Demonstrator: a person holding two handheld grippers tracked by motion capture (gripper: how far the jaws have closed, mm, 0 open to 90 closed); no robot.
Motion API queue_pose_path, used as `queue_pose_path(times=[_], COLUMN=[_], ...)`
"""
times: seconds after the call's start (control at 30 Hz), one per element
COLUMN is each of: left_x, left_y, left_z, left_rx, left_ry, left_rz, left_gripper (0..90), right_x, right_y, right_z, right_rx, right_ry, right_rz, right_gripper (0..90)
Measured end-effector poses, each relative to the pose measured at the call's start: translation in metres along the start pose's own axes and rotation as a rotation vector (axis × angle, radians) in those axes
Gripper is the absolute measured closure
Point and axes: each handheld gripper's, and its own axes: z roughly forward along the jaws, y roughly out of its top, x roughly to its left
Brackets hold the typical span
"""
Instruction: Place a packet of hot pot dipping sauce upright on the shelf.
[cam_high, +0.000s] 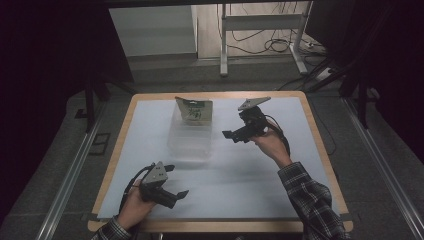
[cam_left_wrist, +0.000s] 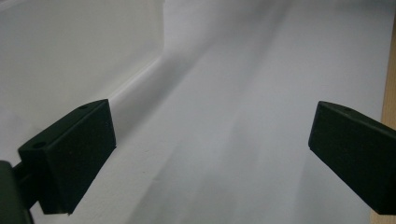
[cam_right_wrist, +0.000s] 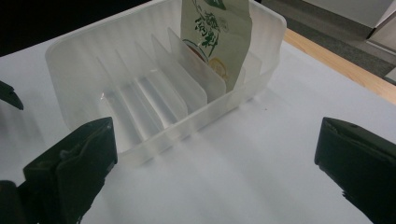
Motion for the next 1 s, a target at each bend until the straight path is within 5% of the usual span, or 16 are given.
queue_pose_path(times=[1.0], left_x=[0.000], left_y=[0.000], left_z=[-0.001], left_rx=[-0.014], left_ry=[0.000], left_rz=[-0.016], left_gripper=[0.8], right_x=[0.007], right_y=[-0.047], right_z=[-0.042], right_rx=[-0.024], right_ry=[-0.049], right_rz=[0.041], right_gripper=[0.0])
